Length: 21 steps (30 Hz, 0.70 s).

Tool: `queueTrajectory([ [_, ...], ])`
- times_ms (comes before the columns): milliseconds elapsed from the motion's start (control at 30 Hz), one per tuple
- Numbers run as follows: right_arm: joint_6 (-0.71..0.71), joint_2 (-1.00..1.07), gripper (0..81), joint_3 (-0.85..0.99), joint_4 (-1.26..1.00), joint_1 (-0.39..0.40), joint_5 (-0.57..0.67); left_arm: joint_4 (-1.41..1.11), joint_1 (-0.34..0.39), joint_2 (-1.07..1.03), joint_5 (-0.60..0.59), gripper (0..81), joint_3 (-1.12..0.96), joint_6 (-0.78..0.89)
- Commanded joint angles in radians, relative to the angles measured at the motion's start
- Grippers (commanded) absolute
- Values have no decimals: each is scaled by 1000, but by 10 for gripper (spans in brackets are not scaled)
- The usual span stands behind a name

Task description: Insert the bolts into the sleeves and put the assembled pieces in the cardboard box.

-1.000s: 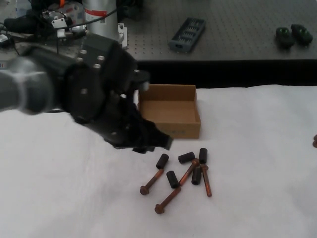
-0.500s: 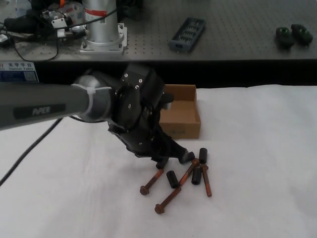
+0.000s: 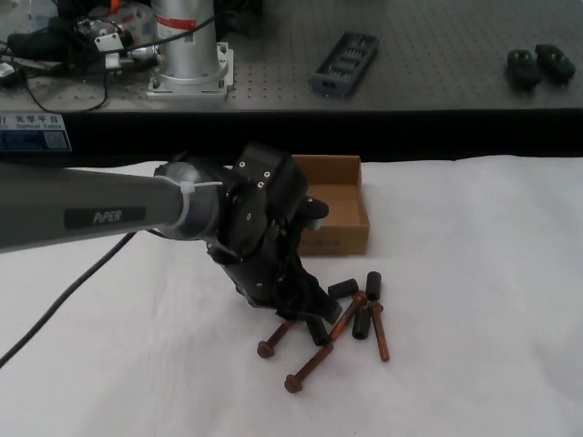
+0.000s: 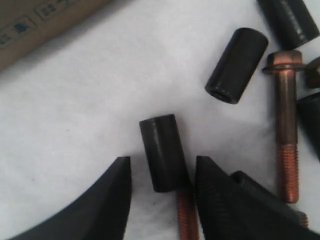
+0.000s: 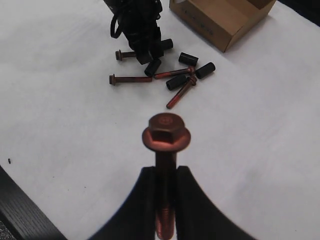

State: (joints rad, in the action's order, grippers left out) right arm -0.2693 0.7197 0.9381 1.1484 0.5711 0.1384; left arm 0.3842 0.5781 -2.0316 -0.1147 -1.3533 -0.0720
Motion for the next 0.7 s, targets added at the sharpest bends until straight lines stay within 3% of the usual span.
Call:
queueTrajectory([
  [0,-1,-4,25,5,-2,0,9,-17,5,-16,-3,305,-9,-20],
  [667,-1,-4,25,5,-2,0,9,-42,5,-71,-1,302,-9,-20],
])
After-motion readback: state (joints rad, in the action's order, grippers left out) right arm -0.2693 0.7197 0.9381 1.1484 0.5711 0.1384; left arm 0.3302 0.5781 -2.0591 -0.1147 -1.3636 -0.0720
